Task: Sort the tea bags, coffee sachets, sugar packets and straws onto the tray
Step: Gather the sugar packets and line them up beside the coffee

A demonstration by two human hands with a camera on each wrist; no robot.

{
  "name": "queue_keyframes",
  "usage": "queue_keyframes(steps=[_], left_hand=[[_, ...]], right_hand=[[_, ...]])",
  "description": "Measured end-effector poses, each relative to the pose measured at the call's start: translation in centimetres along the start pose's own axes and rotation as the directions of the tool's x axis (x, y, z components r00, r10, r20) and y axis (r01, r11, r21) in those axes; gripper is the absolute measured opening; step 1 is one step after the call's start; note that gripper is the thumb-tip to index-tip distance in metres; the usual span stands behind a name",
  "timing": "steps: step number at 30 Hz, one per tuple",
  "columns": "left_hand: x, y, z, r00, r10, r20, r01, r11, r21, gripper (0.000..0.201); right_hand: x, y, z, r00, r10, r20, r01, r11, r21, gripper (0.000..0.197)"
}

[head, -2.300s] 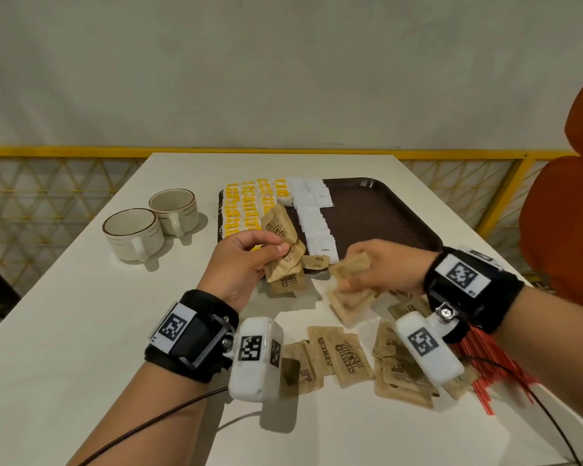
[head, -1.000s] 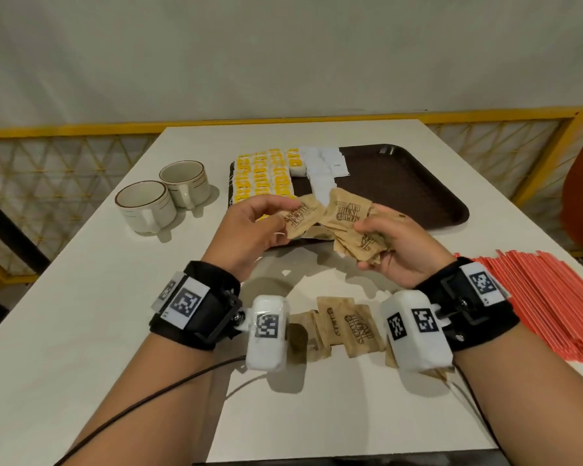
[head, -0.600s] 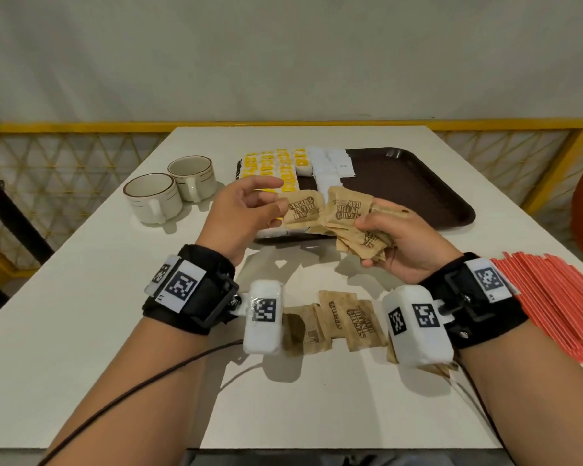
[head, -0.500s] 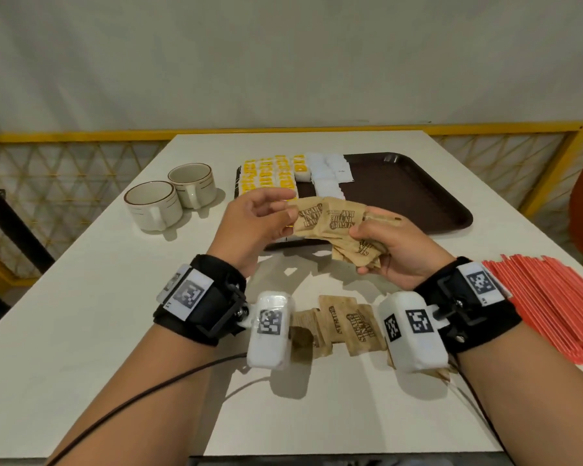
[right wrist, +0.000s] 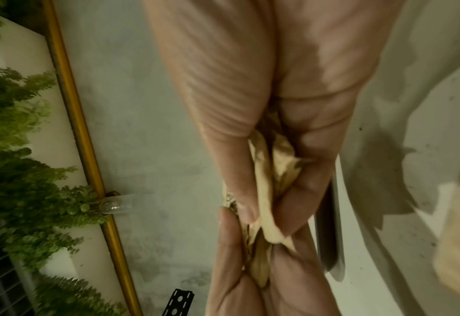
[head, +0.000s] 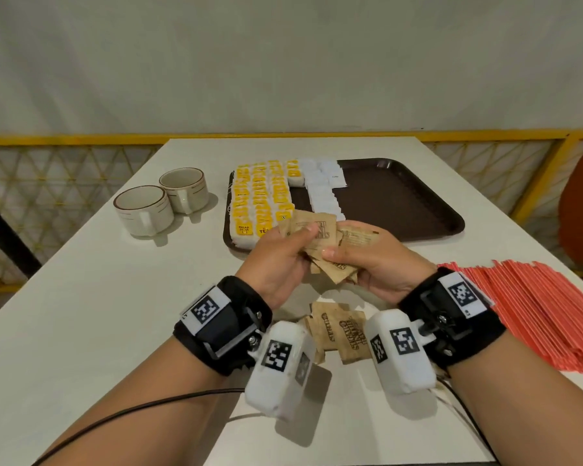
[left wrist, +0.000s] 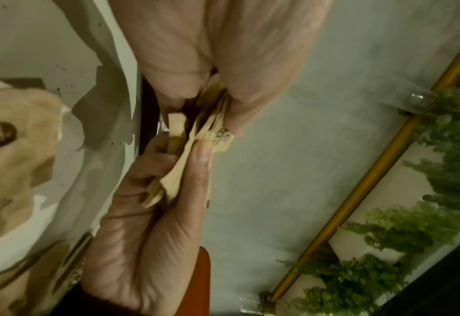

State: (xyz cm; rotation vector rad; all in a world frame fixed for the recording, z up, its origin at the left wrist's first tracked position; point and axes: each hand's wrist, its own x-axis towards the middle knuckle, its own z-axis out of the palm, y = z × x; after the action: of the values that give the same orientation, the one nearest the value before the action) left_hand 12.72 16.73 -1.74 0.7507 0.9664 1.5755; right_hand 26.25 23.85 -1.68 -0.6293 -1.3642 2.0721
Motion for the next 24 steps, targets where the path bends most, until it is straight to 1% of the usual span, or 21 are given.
queue_keyframes(steps=[2,4,6,7,9,10,12,14,15,17,19,21,22,24], left_hand=[[0.3,0.5,-0.6,1.0,0.005,-0.03,-0.007,0.999,-0.048,0.036],[0.5,1.3,-1.2,0.998,0.021,-0.06,-0.028,0.992,-0.123,0.037],[0.6,1.9,-1.8,0.994,0.014,-0.11,-0.032,0.985,-0.167,0.035],[0.6,2.2,-2.0,0.993,-0.009,-0.12,-0.01,0.988,-0.156,0.034],[0.3,2.5,-2.0,0.993,-0.063,-0.095,0.058,0.997,-0.057,0.03],[0.1,2.6,-2.0,0.995,-0.072,-0.075,0.073,0.997,0.012,0.028],[-0.3,2.5,-1.8,0.997,-0.057,-0.048,0.064,0.987,0.147,0.024],[-0.4,2.1,-1.7,0.998,-0.039,-0.041,0.048,0.968,0.248,0.028],[-0.4,1.9,-1.7,0.999,-0.035,-0.037,0.044,0.959,0.281,0.03],[-0.3,1.7,-1.6,0.999,-0.02,-0.041,0.032,0.947,0.319,0.031],[-0.3,1.6,-1.6,0.998,-0.007,-0.065,0.027,0.95,0.313,0.037],[-0.4,1.7,-1.4,0.999,-0.03,-0.037,0.038,0.967,0.251,0.047],[-0.4,1.8,-1.4,0.999,-0.048,-0.004,0.047,0.977,0.21,0.048],[-0.5,1.9,-1.3,0.998,-0.061,0.027,0.057,0.989,0.137,0.044]], right_hand=[[0.0,-0.2,0.0,1.0,0.004,0.013,-0.004,1.0,-0.004,0.046],[0.0,-0.6,-0.3,1.0,-0.001,-0.023,0.001,1.0,-0.01,0.042],[0.2,-0.9,-0.6,0.996,-0.025,-0.089,0.026,1.0,0.017,0.03],[0.2,-1.1,-0.8,0.992,-0.036,-0.123,0.043,0.998,0.053,0.024],[0.2,-1.4,-1.0,0.985,-0.061,-0.161,0.079,0.992,0.103,0.018],[0.2,-1.5,-1.0,0.985,-0.077,-0.156,0.091,0.992,0.085,0.018],[0.0,-1.5,-0.9,0.989,-0.117,-0.095,0.115,0.993,-0.028,0.026],[-0.3,-1.2,-0.8,0.992,-0.124,-0.004,0.122,0.977,-0.177,0.037],[-0.3,-1.0,-0.7,0.993,-0.114,0.02,0.115,0.964,-0.241,0.039],[-0.3,-0.6,-0.7,0.995,-0.102,0.012,0.1,0.94,-0.327,0.038],[-0.1,-0.3,-0.7,0.995,-0.101,-0.027,0.084,0.925,-0.37,0.031],[-0.1,-0.4,-0.6,0.991,-0.115,-0.062,0.085,0.929,-0.36,0.026],[-0.2,-0.6,-0.5,0.99,-0.119,-0.079,0.088,0.944,-0.319,0.024],[-0.1,-1.0,-0.4,0.984,-0.119,-0.132,0.093,0.977,-0.19,0.015]])
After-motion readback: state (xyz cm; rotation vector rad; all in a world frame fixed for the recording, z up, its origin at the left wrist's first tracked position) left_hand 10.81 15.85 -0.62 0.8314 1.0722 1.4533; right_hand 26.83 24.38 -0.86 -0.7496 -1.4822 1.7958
